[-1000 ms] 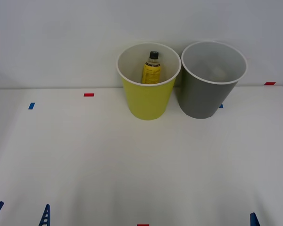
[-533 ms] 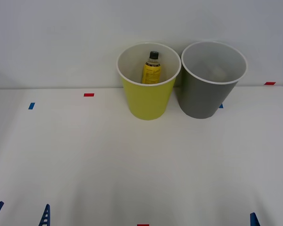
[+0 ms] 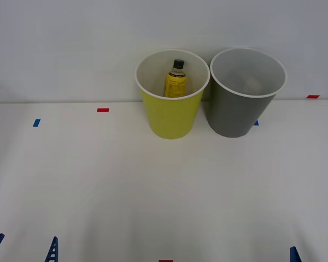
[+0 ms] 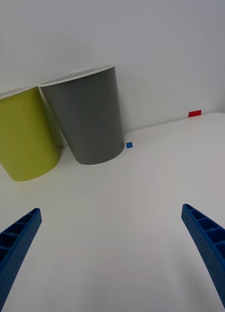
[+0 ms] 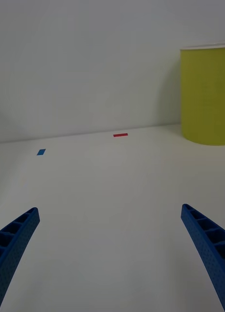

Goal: Put cans in the gray bin and PET bottles in the light green bin.

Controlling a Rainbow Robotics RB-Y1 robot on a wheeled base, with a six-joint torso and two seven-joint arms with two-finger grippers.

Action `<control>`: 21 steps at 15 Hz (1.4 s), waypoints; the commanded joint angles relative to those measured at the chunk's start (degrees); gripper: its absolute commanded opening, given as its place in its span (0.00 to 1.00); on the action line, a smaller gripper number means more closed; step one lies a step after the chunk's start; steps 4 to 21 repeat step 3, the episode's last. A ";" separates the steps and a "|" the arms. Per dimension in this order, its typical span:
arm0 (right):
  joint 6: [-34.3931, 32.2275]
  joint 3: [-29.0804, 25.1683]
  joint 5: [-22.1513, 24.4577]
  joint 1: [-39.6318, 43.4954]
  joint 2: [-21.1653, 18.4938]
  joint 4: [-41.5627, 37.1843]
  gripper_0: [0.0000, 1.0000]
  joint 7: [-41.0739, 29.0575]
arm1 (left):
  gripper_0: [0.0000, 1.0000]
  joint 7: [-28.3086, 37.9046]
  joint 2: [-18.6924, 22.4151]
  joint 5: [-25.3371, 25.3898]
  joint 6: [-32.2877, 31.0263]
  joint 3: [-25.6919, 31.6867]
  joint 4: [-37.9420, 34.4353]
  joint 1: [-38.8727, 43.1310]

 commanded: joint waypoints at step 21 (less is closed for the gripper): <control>0.00 0.00 0.00 0.00 0.00 0.00 1.00 0.00 | 1.00 0.00 0.00 0.00 0.02 0.00 0.00 0.00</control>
